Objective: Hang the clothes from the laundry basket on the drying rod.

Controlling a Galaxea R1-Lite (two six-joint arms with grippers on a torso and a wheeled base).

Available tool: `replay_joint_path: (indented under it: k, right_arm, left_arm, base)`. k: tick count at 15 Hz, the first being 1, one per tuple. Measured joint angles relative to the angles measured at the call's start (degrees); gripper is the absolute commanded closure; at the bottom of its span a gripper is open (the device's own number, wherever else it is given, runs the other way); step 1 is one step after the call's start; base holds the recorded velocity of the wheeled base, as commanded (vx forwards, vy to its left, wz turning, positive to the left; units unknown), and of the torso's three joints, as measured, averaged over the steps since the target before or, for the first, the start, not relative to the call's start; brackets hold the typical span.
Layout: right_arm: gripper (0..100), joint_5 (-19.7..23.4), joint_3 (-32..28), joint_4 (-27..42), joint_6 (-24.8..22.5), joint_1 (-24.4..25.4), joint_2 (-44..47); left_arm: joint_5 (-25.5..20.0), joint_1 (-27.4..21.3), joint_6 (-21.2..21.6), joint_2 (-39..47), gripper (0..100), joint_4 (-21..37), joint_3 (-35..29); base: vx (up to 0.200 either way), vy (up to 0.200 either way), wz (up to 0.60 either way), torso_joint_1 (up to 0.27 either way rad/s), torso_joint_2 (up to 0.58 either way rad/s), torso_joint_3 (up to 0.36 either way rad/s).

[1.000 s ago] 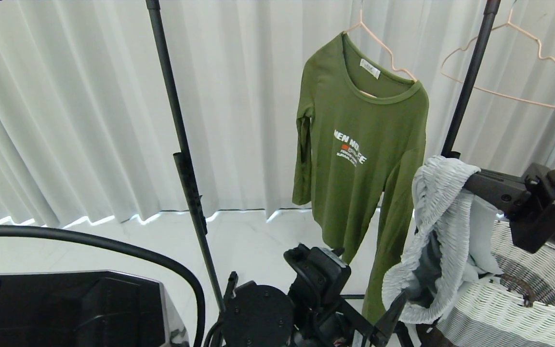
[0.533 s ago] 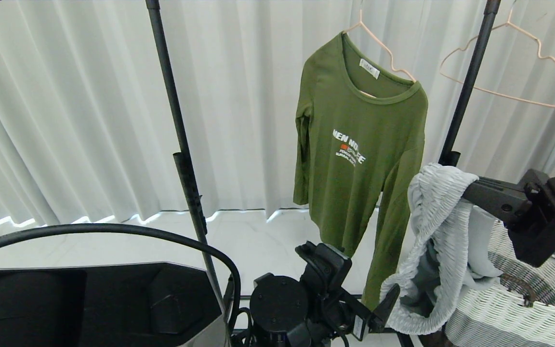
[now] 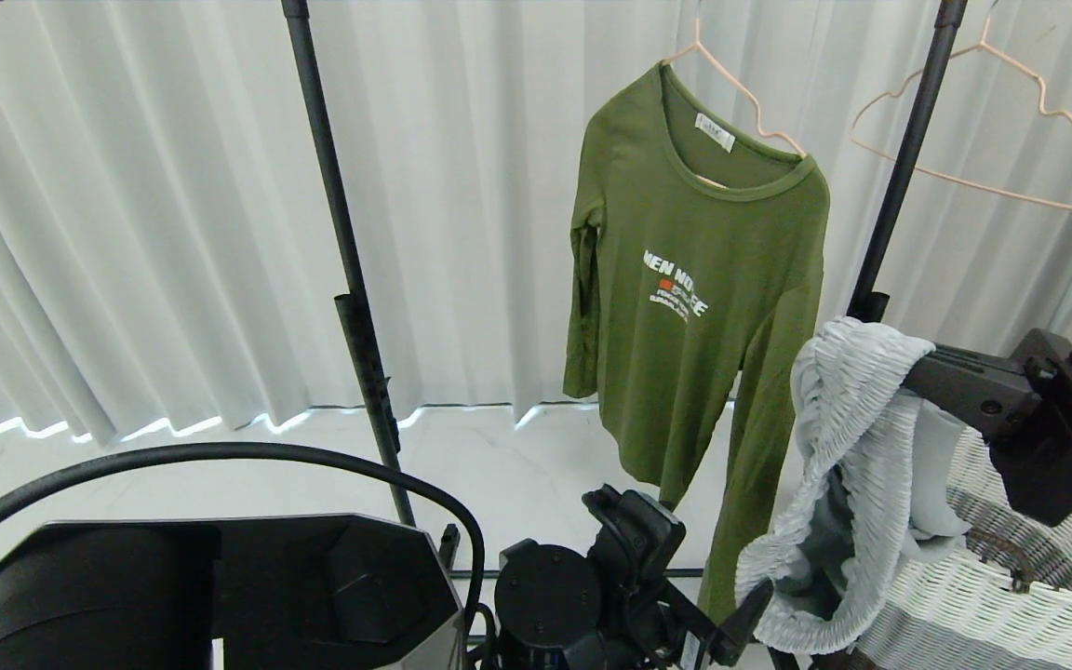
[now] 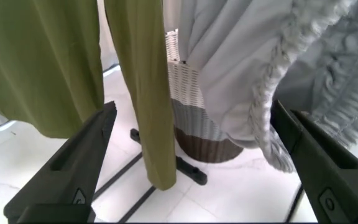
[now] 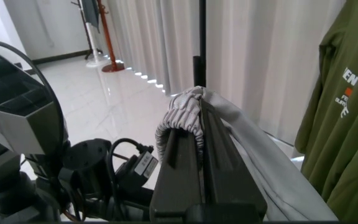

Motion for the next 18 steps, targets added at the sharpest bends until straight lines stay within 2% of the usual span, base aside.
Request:
replay_joint_path:
  k: [6,10,12,16,18]
  right_arm:
    - [100,0.00,0.00,0.00,0.05,-0.05,-0.52]
    - [100,0.00,-0.10,0.05,0.06,-0.88,-0.72]
    - [100,0.02,-0.11,0.02,0.06,-2.07,-0.77]
    - [100,0.27,-1.21,-0.06,-0.02,-5.84,-0.06]
    - [100,0.40,-3.80,-0.04,-0.06,-7.52,1.57]
  left_arm:
    - [0.09,0.00,0.68,0.33,100,-0.02,0.52]
    - [0.84,0.00,5.34,0.29,100,-0.09,2.12]
    - [0.96,0.46,5.72,-0.45,100,-0.11,2.99]
    - [0.66,7.28,3.78,-6.01,100,-0.04,3.56]
    - [0.71,10.86,3.36,-10.47,100,0.22,3.86]
  base:
    - [0.000,0.000,0.00,0.000,0.00,0.000]
    - [0.000,0.000,0.00,0.000,0.00,0.000]
    - [0.000,0.000,0.00,0.000,0.00,0.000]
    - [0.000,0.000,0.00,0.000,0.00,0.000]
    - [0.000,0.000,0.00,0.000,0.00,0.000]
